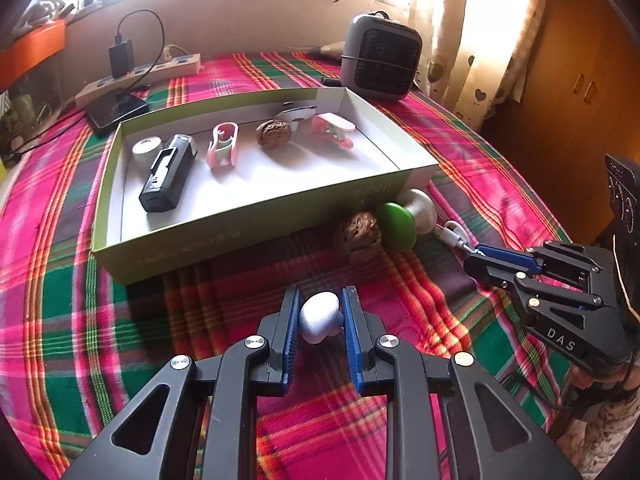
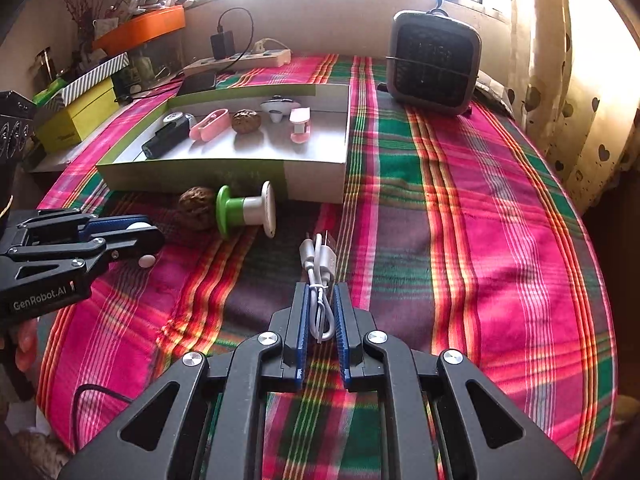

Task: Organize objects
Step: 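Close the left gripper on the white knob while the right gripper closes on the white cable, then lift the white knob with the left gripper while the right gripper lifts the cable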

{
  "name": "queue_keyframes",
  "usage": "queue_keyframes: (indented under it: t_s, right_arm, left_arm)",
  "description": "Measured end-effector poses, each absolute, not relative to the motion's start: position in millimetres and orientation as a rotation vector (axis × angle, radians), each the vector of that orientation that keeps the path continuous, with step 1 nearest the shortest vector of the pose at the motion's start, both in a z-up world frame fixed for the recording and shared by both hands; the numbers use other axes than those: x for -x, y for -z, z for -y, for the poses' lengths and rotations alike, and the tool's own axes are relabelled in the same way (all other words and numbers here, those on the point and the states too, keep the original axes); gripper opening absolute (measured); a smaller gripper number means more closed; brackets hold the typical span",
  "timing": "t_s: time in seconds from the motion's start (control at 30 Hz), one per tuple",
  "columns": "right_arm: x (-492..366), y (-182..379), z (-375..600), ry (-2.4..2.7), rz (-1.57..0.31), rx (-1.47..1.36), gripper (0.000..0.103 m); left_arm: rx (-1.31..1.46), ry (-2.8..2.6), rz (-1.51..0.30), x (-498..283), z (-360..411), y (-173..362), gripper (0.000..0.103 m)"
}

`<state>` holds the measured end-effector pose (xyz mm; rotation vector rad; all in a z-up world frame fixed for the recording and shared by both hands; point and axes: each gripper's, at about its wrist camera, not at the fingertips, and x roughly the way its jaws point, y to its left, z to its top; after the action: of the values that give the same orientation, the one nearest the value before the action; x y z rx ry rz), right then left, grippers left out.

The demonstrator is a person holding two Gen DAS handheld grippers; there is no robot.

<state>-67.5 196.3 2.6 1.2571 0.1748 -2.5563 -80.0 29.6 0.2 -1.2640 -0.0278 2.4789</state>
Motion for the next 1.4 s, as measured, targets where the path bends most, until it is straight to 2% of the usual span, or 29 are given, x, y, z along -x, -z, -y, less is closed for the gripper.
queue_keyframes:
  t_s: [0.2, 0.27, 0.33, 0.4, 0.8, 0.93, 1.13, 1.4]
  right_arm:
    - [66.7, -3.1, -199.4, 2.541, -0.13, -1.262, 0.016]
    - [69.1, -2.9, -199.3, 2.542, -0.119, -1.256, 0.023]
    - [72.0, -2.8, -196.2, 2.536, -0.126, -1.25, 0.038]
    - [75.5, -1.9, -191.7, 2.539, -0.155, -1.247, 0.045]
    - [84.6, -0.6, -185.2, 2.575, -0.197, -1.234, 0.044]
    - [82.0, -1.4, -183.5, 2.57, -0.204, -1.224, 0.032]
    - [80.0, -1.9, -181.9, 2.565, -0.203, -1.218, 0.021]
    - [79.6, -1.8, -181.9, 2.565, -0.205, -1.218, 0.021]
  left_arm:
    - [1.258, -2.472, 0.016, 79.4, -27.9, 0.2, 0.02]
    - [1.25, -2.474, 0.008, 79.5, -28.5, 0.5, 0.02]
    - [1.246, -2.477, 0.008, 80.7, -29.0, 0.7, 0.021]
    - [1.241, -2.482, 0.009, 82.3, -29.6, 1.1, 0.021]
    - [1.225, -2.504, -0.011, 82.2, -32.7, 2.0, 0.021]
    - [1.216, -2.51, -0.017, 80.9, -32.9, 2.0, 0.019]
    - [1.212, -2.514, -0.024, 79.9, -33.1, 1.7, 0.019]
    - [1.216, -2.513, -0.018, 79.8, -33.6, 2.0, 0.019]
